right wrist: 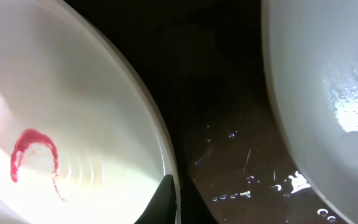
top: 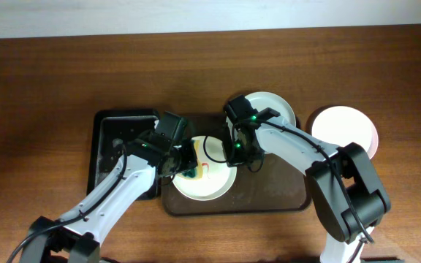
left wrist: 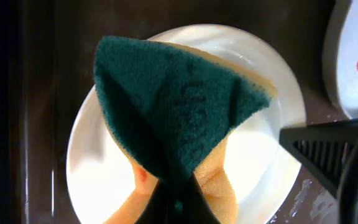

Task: Clean dirty plates on tray and stack at the side
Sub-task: 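Scrub the held left plate with the sponge in left gripper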

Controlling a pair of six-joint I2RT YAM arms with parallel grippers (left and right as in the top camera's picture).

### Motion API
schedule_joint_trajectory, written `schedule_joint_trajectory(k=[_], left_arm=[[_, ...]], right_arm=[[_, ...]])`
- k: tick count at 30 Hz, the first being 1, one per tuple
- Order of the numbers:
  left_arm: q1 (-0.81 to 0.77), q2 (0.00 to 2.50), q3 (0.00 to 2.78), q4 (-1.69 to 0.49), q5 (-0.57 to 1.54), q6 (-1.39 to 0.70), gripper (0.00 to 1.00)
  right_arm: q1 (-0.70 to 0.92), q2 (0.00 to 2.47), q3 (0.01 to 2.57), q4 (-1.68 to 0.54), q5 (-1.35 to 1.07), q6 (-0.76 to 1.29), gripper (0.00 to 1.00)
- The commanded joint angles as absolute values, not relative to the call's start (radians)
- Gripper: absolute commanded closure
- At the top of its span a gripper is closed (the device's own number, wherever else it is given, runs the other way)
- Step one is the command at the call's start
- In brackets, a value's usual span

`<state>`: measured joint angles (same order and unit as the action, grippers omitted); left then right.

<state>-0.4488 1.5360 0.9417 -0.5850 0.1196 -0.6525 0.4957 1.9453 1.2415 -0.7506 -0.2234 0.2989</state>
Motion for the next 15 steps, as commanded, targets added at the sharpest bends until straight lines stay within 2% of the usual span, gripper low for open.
schedule_joint_trajectory(k=[1,4,7,9,12,15], left_arm=[[-0.481,1.538,0.936,-0.538,0.112,-0.667,1.00],[-0.569,1.640,0.936,-0.506,0.010,-0.666,1.00],[-0.598,1.743,0.936,-0.463,0.010,-0.666,1.00],[-0.598,1.762,0.936,-0.512,-0.041,-0.666,1.00],[-0.567,1.749,0.936,-0.621,-0.233,-0.719,1.00],[-0.519,1.688,0.950,-0.583,-0.169,-0.680,1.00]], right_arm=[[0.490,1.940,1.232,-0.750,-0.217,0.298,0.96],[0.490,1.940,1.232,-0.751,-0.217,0.298,0.96],[0.490,1.940,1.232,-0.750,-0.217,0.298,0.96],[0.490,1.940,1.232,-0.751,-0.217,0.298,0.96],[0.490,1.940,1.232,-0.751,-0.217,0.298,0.96],[0.490,1.940,1.232,-0.751,-0.217,0.298,0.96]])
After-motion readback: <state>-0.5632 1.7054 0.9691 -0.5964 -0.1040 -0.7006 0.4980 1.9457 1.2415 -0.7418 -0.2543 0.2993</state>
